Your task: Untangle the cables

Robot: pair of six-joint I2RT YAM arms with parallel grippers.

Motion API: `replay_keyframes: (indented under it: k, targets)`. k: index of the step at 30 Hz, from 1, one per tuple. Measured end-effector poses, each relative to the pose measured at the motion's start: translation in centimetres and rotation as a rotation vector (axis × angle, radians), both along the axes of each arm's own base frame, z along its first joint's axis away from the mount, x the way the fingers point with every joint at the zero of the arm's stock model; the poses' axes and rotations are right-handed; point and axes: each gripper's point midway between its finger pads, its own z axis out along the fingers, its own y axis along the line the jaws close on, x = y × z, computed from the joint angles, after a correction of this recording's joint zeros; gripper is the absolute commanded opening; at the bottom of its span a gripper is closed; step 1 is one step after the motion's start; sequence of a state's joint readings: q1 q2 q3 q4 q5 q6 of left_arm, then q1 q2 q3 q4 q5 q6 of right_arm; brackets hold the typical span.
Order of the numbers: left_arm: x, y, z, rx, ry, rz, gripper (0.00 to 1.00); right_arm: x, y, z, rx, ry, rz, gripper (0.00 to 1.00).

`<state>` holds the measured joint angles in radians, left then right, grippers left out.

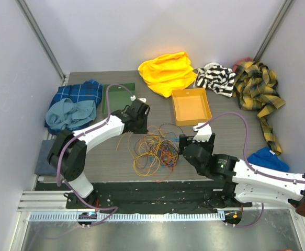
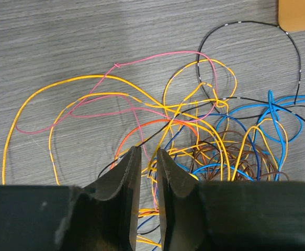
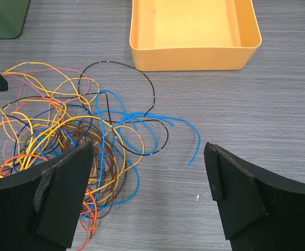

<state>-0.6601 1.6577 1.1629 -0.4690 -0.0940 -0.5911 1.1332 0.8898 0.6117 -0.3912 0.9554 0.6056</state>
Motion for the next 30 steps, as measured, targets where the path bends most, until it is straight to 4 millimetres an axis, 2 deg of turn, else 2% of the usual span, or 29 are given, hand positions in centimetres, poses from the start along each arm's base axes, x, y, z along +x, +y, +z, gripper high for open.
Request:
replay_keyframes:
  k: [1, 2, 10, 13, 15, 19, 22, 24, 26, 30]
  targets:
    - [0.0, 0.0, -0.1, 0.002, 0.003, -0.001, 0.04, 0.0, 0.0, -0.1, -0.002, 0.001, 0.0, 0.95]
    - [0.0, 0.0, -0.2, 0.004, 0.005, -0.002, 0.0, 0.0, -0.1, -0.2, -0.003, 0.002, -0.001, 0.95]
    - [-0.2, 0.3, 0.1, 0.017, 0.002, -0.001, 0.0, -0.1, -0.1, -0.3, -0.004, 0.004, -0.001, 0.94]
    - [0.1, 0.8, 2.9, 0.028, -0.046, 0.003, 0.0, -0.1, -0.1, -0.3, -0.005, 0.004, -0.001, 0.94]
    - [1.1, 0.7, 7.1, -0.001, -0.13, 0.015, 0.0, -0.1, -0.1, -0.3, -0.005, 0.004, -0.001, 0.94]
    - [2.9, 0.6, 19.4, -0.129, -0.376, 0.053, 0.0, -0.1, 0.0, -0.3, -0.004, 0.007, 0.004, 0.93]
    - [2.8, 1.6, 28.2, -0.23, -0.547, 0.092, 0.0, -0.2, 0.0, -0.2, -0.005, 0.01, 0.01, 0.93]
    - [2.1, 2.6, 31.9, -0.268, -0.619, 0.11, 0.0, -0.2, 0.0, 0.1, 0.002, 0.007, 0.012, 0.93]
    - [1.6, 3.5, 34.6, -0.289, -0.669, 0.127, 0.0, -0.2, 0.0, 0.5, 0.014, 0.001, 0.015, 0.93]
    - [1.5, 4.2, 37.3, -0.286, -0.714, 0.144, 0.0, -0.2, 0.1, 1.3, 0.037, -0.009, 0.018, 0.93]
